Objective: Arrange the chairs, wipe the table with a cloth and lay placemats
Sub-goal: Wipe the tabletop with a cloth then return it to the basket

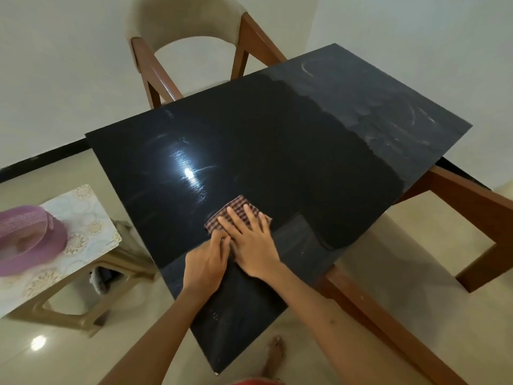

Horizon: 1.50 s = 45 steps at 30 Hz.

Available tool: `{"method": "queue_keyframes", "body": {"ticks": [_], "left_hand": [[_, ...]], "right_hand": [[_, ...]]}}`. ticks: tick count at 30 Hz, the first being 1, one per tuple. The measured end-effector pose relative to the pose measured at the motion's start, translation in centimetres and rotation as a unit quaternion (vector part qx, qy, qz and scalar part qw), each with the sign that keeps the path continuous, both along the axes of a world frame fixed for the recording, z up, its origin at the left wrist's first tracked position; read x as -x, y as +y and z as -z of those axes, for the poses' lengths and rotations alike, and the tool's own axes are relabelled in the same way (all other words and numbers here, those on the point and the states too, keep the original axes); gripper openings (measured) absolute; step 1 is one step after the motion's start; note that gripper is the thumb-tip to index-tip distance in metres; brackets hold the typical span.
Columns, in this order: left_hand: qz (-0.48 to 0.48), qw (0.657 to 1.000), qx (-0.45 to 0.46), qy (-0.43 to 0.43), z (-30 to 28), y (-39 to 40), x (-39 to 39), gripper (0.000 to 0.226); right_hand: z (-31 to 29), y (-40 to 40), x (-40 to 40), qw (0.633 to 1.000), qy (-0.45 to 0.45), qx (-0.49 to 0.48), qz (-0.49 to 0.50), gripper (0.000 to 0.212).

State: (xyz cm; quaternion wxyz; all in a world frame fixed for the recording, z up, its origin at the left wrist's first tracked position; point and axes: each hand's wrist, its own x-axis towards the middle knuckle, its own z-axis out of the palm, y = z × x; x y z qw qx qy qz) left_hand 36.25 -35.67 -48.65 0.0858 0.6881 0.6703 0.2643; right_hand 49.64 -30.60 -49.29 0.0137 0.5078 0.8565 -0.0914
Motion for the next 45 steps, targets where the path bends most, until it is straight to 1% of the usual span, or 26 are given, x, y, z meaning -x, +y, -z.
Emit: {"method": "queue_keyframes", "body": {"ticks": [4, 7, 9, 11, 14, 16, 18, 20, 22, 25, 27, 30, 31, 34, 37, 39, 41, 43, 45], "left_hand": [[-0.003, 1.000, 0.001, 0.007, -0.3, -0.7, 0.8, 0.016], [-0.019, 1.000, 0.005, 0.011, -0.7, -1.1, 1.5, 0.019], [-0.027, 0.999, 0.008, 0.019, -0.8, -1.5, 2.3, 0.018], [-0.034, 0.999, 0.013, 0.028, -0.8, -2.0, 3.3, 0.016], [-0.058, 0.998, 0.032, 0.022, -1.0, -2.8, 4.6, 0.009], [-0.072, 0.996, 0.044, 0.016, -1.0, -3.4, 5.6, 0.010], [-0.077, 0.996, 0.045, 0.006, -1.0, -3.8, 6.5, 0.015], [-0.082, 0.996, 0.035, 0.004, -1.2, -3.9, 7.3, 0.018], [-0.090, 0.995, 0.041, -0.002, -1.7, -4.0, 7.8, 0.017], [-0.099, 0.993, 0.058, -0.025, -2.3, -3.9, 8.6, 0.023], [-0.094, 0.994, 0.054, -0.025, -2.6, -4.1, 9.0, 0.023], [-0.085, 0.995, 0.044, -0.014, -2.8, -4.5, 9.8, 0.024], [-0.087, 0.995, 0.040, -0.015, -2.8, -4.5, 10.0, 0.024], [-0.087, 0.996, 0.012, -0.014, -2.5, -5.0, 10.5, 0.029], [-0.059, 0.998, -0.013, 0.010, -2.2, -5.8, 10.9, 0.032], [-0.045, 0.999, -0.023, 0.020, -2.0, -6.4, 11.2, 0.027], [-0.042, 0.999, -0.026, 0.015, -2.0, -6.7, 11.3, 0.024], [-0.045, 0.998, -0.033, 0.007, -2.1, -6.6, 11.1, 0.022], [-0.045, 0.998, -0.036, 0.002, -2.2, -6.2, 10.6, 0.022]], "right_hand": [[-0.3, 0.9, -1.1, 1.000, 0.013, -0.009, -0.023, 0.053], [-0.5, 3.2, -3.9, 0.998, -0.005, -0.018, 0.055, 0.051], [-0.6, 4.8, -6.5, 0.992, -0.008, 0.001, 0.126, 0.052], [-0.8, 5.5, -8.3, 0.984, -0.009, 0.018, 0.176, 0.052], [-0.7, 5.0, -7.9, 0.975, -0.009, 0.023, 0.220, 0.052], [-0.9, 3.9, -6.0, 0.972, -0.003, 0.016, 0.234, 0.052], [-0.9, 2.1, -3.2, 0.979, 0.002, 0.016, 0.204, 0.053], [-0.8, -0.8, 0.6, 0.989, 0.006, 0.009, 0.151, 0.054], [-0.7, -4.5, 5.2, 0.995, 0.026, 0.001, 0.098, 0.055], [-0.1, -9.2, 10.6, 0.998, 0.055, 0.011, 0.034, 0.054], [0.1, -10.3, 11.7, 0.999, 0.050, 0.010, 0.010, 0.054], [0.1, -9.2, 10.8, 0.999, 0.042, 0.023, -0.019, 0.053], [0.1, -8.4, 10.2, 0.999, 0.045, 0.025, -0.011, 0.054], [-0.3, -5.2, 7.7, 0.997, 0.042, 0.001, 0.071, 0.056], [-0.6, -2.4, 5.9, 0.993, 0.015, 0.029, 0.113, 0.053], [-0.7, -2.4, 6.2, 0.992, 0.007, 0.032, 0.119, 0.053], [-0.7, -4.0, 7.1, 0.993, 0.013, 0.028, 0.114, 0.055], [-0.8, -7.1, 8.1, 0.996, 0.028, 0.017, 0.087, 0.057], [-0.6, -10.7, 8.5, 0.998, 0.033, 0.004, 0.048, 0.053]]}}
